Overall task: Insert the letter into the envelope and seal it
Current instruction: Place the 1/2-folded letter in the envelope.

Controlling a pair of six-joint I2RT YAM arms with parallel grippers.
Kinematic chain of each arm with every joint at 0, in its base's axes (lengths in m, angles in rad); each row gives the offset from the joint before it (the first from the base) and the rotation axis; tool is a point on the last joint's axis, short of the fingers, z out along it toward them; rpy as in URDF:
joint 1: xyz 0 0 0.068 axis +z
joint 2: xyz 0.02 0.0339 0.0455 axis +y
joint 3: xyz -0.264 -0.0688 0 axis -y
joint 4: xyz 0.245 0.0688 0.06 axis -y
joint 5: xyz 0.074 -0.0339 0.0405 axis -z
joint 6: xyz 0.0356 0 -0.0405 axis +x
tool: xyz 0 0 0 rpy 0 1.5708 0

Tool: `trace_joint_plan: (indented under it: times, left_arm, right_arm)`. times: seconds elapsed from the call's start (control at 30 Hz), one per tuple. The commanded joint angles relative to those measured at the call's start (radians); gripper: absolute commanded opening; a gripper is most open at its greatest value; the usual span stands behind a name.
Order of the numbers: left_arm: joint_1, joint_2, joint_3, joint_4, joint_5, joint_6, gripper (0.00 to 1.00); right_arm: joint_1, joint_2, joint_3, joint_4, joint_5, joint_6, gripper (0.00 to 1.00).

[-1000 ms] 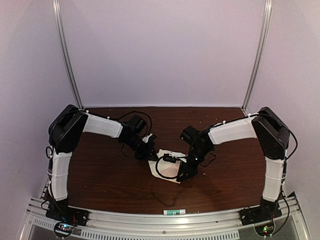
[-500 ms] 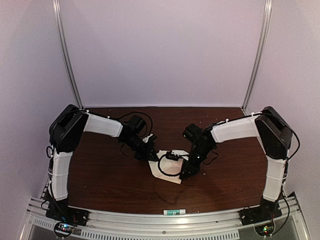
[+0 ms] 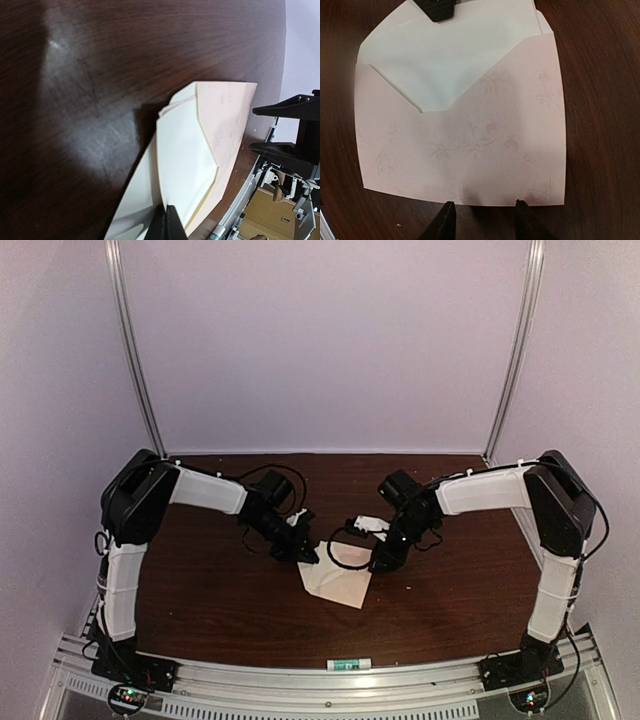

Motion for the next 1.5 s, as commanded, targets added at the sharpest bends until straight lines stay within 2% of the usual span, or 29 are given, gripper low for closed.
trace_joint_plan:
  times: [0.0, 0.17, 0.63, 0.93, 1.2, 1.47]
  left_arm:
    - [-0.002, 0.018, 0.026, -0.012, 0.015, 0.014, 0.0]
    - [-0.001, 0.021, 0.028, -0.012, 0.019, 0.016, 0.0]
    - [-0.001, 0.066, 0.08, -0.012, 0.069, 0.025, 0.0]
    - [0.005, 0.005, 0.067, -0.099, 0.029, 0.094, 0.0]
    - [0.006, -0.018, 0.028, -0.101, 0.007, 0.109, 0.0]
    - [0.03, 0.007, 0.073, -0.098, -0.019, 0.119, 0.0]
  right_arm:
    - [0.007, -0.015, 0.008, 0.058, 0.086, 0.001, 0.41]
    - [0.01, 0.05, 0.027, 0.031, 0.081, 0.006, 0.41]
    - [0.018, 0.076, 0.0, 0.038, 0.075, 0.01, 0.41]
    - [0.013, 0.063, -0.02, 0.021, 0.097, 0.007, 0.41]
    - [0.013, 0.064, -0.018, 0.016, 0.098, 0.008, 0.41]
    - [0.013, 0.07, -0.017, 0.015, 0.092, 0.007, 0.4]
